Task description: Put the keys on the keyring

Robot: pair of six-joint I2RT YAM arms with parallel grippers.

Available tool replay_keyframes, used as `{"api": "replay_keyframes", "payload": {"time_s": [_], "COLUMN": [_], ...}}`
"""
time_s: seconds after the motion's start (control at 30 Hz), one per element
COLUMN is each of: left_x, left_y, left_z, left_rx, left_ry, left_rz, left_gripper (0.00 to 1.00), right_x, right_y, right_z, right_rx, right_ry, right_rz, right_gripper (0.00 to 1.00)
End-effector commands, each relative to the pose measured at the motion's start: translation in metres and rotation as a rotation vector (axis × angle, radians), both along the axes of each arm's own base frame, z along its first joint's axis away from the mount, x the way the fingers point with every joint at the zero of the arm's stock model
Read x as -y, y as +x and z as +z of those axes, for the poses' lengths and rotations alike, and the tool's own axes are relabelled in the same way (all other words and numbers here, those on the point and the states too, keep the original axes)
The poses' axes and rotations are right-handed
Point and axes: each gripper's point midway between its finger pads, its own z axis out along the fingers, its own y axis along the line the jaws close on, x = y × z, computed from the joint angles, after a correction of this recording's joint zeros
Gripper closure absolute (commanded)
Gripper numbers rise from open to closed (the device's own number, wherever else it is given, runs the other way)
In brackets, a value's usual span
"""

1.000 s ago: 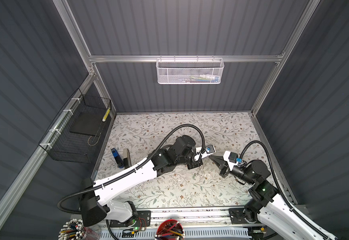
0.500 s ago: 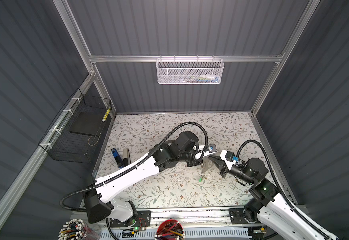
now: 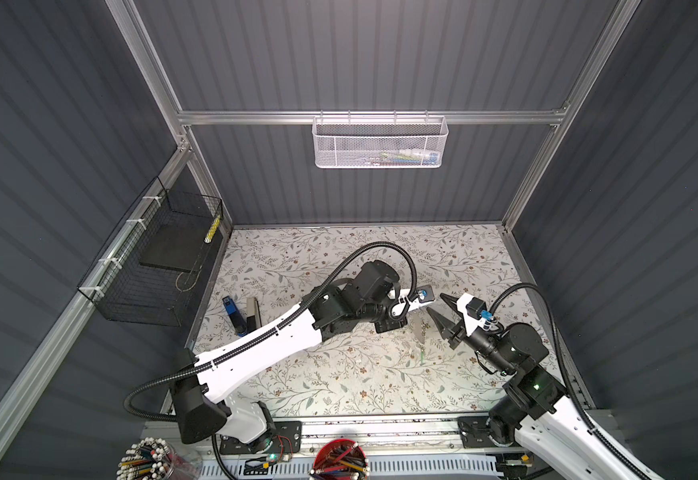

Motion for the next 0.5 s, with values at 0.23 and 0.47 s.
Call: {"api": "replay_keyframes", "payload": {"time_s": [0.23, 0.47], "left_x": [0.028, 0.075], "left_y": [0.025, 0.044], "left_z": [-0.013, -0.017], "left_rx": [-0.071, -0.111], "left_ry": [0.072, 0.065], "left_rz": [0.089, 0.069], "left_gripper": [1.0, 1.0], "right_x": [0.07, 0.105], "right_y": [0.002, -0.001], "right_z": [-0.001, -0.003], "right_rx": [0.024, 0.042], "right_ry": [0.083, 0.102], "right_rz": [-0.348, -0.516], "right_gripper": [0.39, 0.34]}}
